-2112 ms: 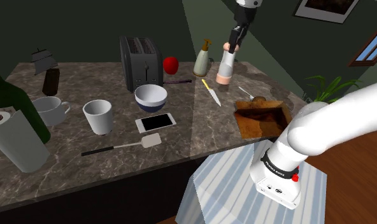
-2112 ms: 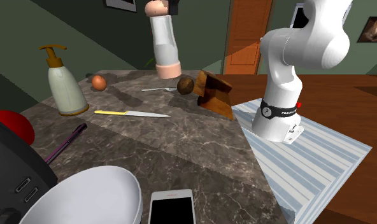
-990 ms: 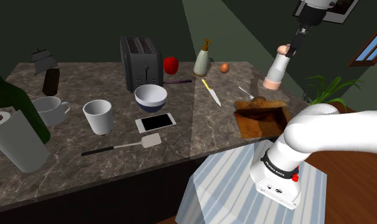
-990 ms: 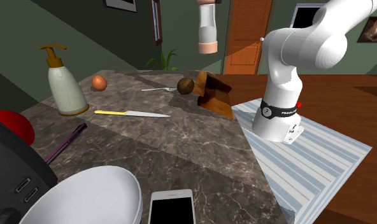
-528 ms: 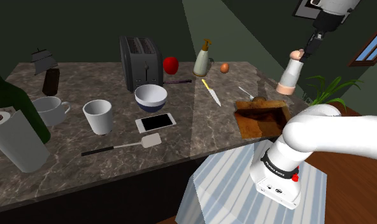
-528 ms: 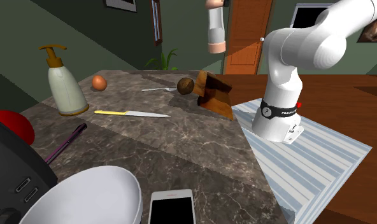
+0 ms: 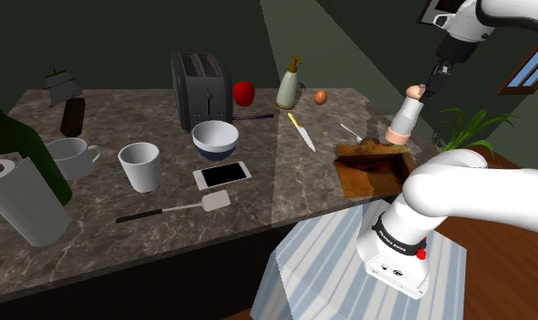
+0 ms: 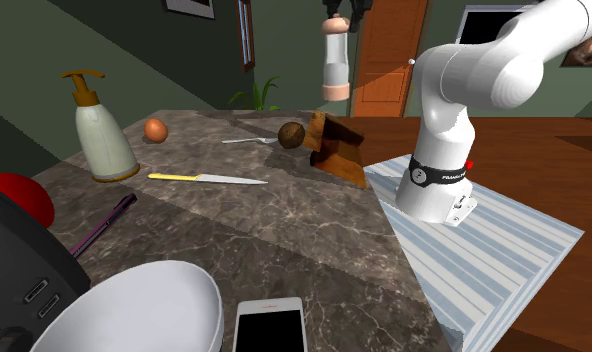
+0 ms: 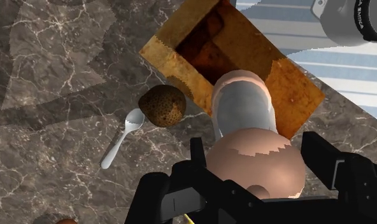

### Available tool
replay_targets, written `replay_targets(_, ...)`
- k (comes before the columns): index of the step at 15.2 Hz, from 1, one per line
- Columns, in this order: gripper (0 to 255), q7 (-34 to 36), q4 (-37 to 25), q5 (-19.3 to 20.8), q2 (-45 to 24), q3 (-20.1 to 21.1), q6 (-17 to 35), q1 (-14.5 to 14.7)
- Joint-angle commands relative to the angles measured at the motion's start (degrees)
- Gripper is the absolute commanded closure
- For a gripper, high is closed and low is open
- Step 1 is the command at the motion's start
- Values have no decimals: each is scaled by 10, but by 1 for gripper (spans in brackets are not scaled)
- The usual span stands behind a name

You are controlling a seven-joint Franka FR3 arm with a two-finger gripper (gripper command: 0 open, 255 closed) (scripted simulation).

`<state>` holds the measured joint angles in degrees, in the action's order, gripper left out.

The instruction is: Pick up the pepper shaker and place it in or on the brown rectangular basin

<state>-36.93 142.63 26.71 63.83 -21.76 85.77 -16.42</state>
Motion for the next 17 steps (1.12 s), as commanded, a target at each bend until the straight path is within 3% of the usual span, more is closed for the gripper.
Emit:
replay_targets(1,255,3,18,5,7,-4,11,-2)
replay_targets(17,255,16,133,46,42,-45,89,-23)
